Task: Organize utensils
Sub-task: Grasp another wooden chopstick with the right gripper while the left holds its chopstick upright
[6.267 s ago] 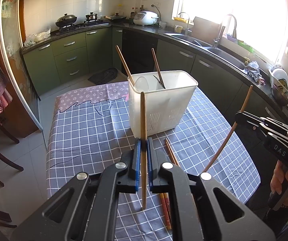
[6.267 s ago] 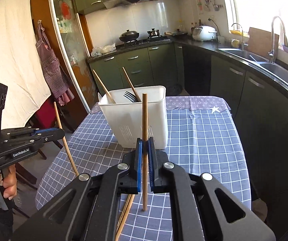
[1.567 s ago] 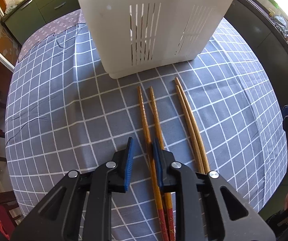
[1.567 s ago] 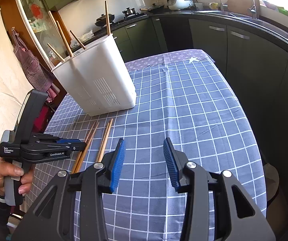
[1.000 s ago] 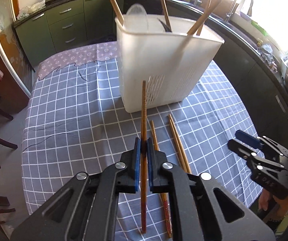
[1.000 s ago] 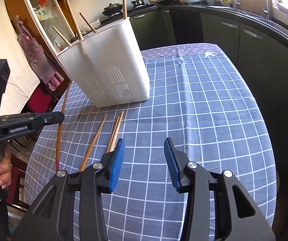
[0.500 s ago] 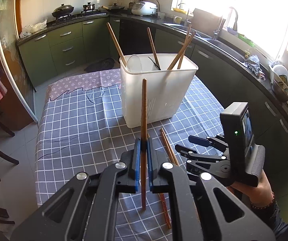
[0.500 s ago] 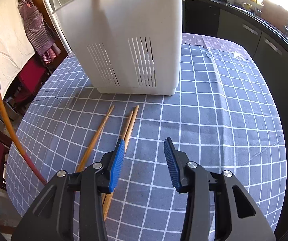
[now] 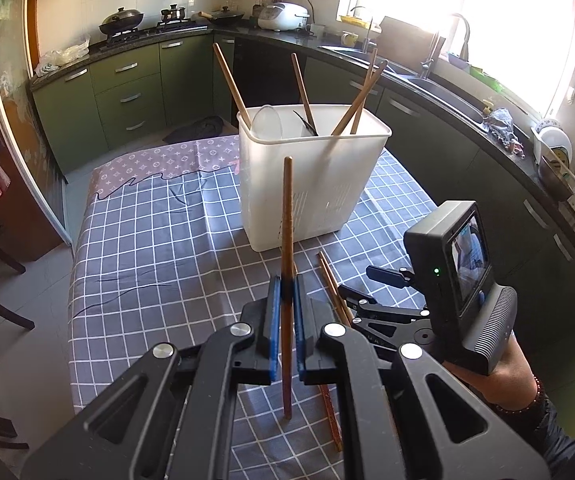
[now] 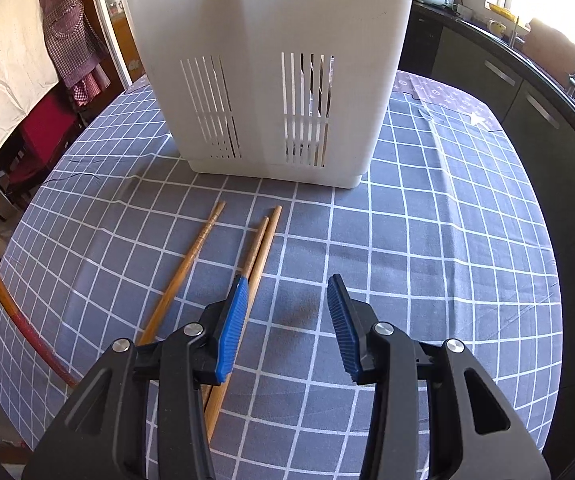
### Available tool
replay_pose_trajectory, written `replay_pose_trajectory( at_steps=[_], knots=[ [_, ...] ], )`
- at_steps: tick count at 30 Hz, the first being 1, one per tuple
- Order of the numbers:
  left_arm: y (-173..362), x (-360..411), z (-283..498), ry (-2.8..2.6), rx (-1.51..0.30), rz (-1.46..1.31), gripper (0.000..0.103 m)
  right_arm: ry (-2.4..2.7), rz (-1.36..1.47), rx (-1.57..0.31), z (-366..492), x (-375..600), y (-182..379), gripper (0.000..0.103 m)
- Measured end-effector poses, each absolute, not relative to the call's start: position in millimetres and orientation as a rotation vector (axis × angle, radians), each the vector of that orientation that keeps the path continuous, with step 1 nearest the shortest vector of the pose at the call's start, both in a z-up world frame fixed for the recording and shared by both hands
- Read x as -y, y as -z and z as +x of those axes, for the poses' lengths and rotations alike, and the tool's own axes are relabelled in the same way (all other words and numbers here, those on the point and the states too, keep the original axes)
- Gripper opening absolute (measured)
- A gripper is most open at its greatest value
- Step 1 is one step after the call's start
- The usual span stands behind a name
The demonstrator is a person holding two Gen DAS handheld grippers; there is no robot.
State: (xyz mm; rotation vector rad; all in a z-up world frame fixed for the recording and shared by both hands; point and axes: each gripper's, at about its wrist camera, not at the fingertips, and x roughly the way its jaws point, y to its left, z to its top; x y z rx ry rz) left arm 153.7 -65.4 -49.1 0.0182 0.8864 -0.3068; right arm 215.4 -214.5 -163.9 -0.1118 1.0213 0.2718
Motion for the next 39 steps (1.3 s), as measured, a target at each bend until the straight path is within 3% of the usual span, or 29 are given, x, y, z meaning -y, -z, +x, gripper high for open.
replay_pose_trajectory(
  at_steps=[14, 19, 20, 21, 25, 39],
  knots=[
    [51, 63, 154, 0.308, -0.898, 0.024, 0.006, -0.293, -0.115, -1.052, 216, 201, 170, 0.039],
    [51, 62, 155, 0.307, -0.903, 0.018, 0.006, -0.305, -0.108, -1.058, 222, 195, 169, 0.027],
    [51, 62, 155, 0.308, -0.903, 0.017, 0.006, -0.304, -0.098, -1.06, 225, 195, 169, 0.023],
    [51, 62, 155, 0.308, -0.902, 0.017, 0.006, -0.305, -0.083, -1.062, 228, 196, 169, 0.012],
    [51, 62, 156, 0.308, -0.901, 0.017, 0.006, -0.322, -0.015, -1.054, 231, 207, 168, 0.007],
    [47, 63, 155, 0.305, -0.891, 0.023, 0.006, -0.379, 0.12, -0.713, 171, 262, 47, 0.007]
  ],
)
